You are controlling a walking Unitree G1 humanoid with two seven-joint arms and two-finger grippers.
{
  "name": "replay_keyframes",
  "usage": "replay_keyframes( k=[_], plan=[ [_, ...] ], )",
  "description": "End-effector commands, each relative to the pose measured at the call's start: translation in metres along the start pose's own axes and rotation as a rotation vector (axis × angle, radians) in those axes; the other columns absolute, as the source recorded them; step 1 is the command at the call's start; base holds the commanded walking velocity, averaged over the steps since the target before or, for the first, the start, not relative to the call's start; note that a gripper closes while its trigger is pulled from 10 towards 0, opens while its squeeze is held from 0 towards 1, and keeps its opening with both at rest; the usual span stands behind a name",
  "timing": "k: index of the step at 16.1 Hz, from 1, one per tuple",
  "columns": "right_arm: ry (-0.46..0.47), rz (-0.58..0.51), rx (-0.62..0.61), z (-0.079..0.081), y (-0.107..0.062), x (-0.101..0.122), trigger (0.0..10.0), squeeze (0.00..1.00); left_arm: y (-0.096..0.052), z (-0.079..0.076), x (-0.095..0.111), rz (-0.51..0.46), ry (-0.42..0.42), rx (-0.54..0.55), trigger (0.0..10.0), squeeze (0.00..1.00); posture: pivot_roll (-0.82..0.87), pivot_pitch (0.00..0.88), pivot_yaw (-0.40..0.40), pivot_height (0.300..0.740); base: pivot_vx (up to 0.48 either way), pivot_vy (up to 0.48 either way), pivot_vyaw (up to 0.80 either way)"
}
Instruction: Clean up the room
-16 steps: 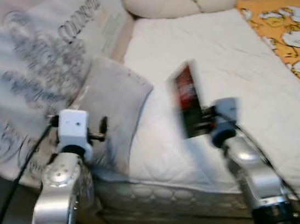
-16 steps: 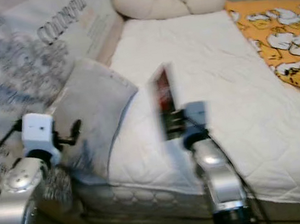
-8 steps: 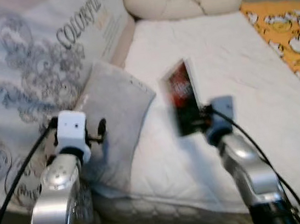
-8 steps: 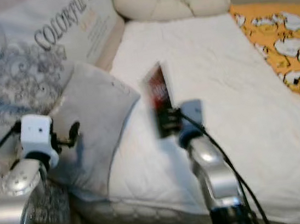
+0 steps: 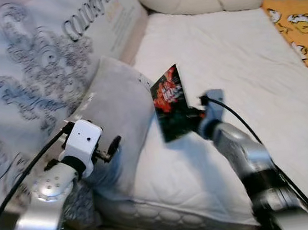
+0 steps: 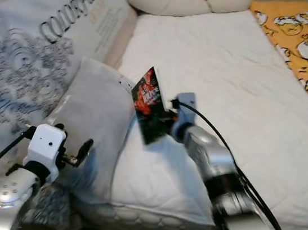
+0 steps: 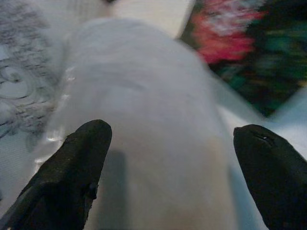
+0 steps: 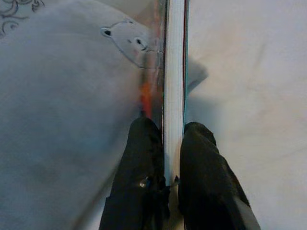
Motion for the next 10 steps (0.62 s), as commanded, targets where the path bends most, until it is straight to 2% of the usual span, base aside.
replay_keyframes(
  k=[1, 3, 5, 6, 7, 9, 10],
  plan=[
    [0.086, -0.022, 0.006, -0.005, 0.004, 0.013, 10.0, 0.00, -0.005, -0.004, 0.006, -0.026, -0.001, -0.078, 10.0, 0.65, 0.12, 0.000, 0.013, 0.740, 0.000, 0.000, 0.00],
    [0.142, 0.019, -0.002, -0.010, 0.010, 0.009, 10.0, 0.00, -0.010, -0.007, 0.007, -0.034, 0.011, -0.158, 10.0, 0.65, 0.14, 0.000, 0.020, 0.740, 0.000, 0.000, 0.00],
    [0.155, 0.063, -0.048, -0.019, 0.013, -0.002, 10.0, 0.00, -0.016, -0.015, 0.008, -0.038, 0.022, -0.268, 10.0, 0.66, 0.15, 0.000, 0.025, 0.740, 0.000, 0.000, 0.00],
    [0.197, 0.073, -0.072, -0.024, 0.013, -0.007, 10.0, 0.00, -0.020, -0.022, 0.008, -0.033, 0.027, -0.330, 10.0, 0.66, 0.16, 0.000, 0.027, 0.740, 0.000, 0.000, 0.00],
    [0.190, 0.112, -0.133, -0.036, 0.009, -0.020, 10.0, 0.00, -0.024, -0.028, 0.008, -0.029, 0.036, -0.378, 10.0, 0.65, 0.17, 0.000, 0.029, 0.740, 0.000, 0.000, 0.00],
    [0.172, 0.132, -0.194, -0.048, 0.005, -0.030, 10.0, 0.00, -0.024, -0.029, 0.009, -0.027, 0.035, -0.384, 10.0, 0.65, 0.17, 0.000, 0.029, 0.740, 0.000, 0.000, 0.00],
    [0.194, 0.140, -0.285, -0.069, -0.004, -0.043, 10.0, 0.00, -0.024, -0.031, 0.010, -0.030, 0.031, -0.396, 10.0, 0.65, 0.17, 0.000, 0.031, 0.740, 0.000, 0.000, 0.00]
  ],
)
Point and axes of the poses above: a point about 5 cm out from each wrist's last joint towards the gripper, its own y axis pointing out of the wrist towards the gripper, its own x axis along the axis of the wrist's last joint, z = x × y, the point moved 4 cm from there along y, pointing out of the wrist towards the gripper, and after that the axes turned 13 degrees about y, right-handed, at the moved point
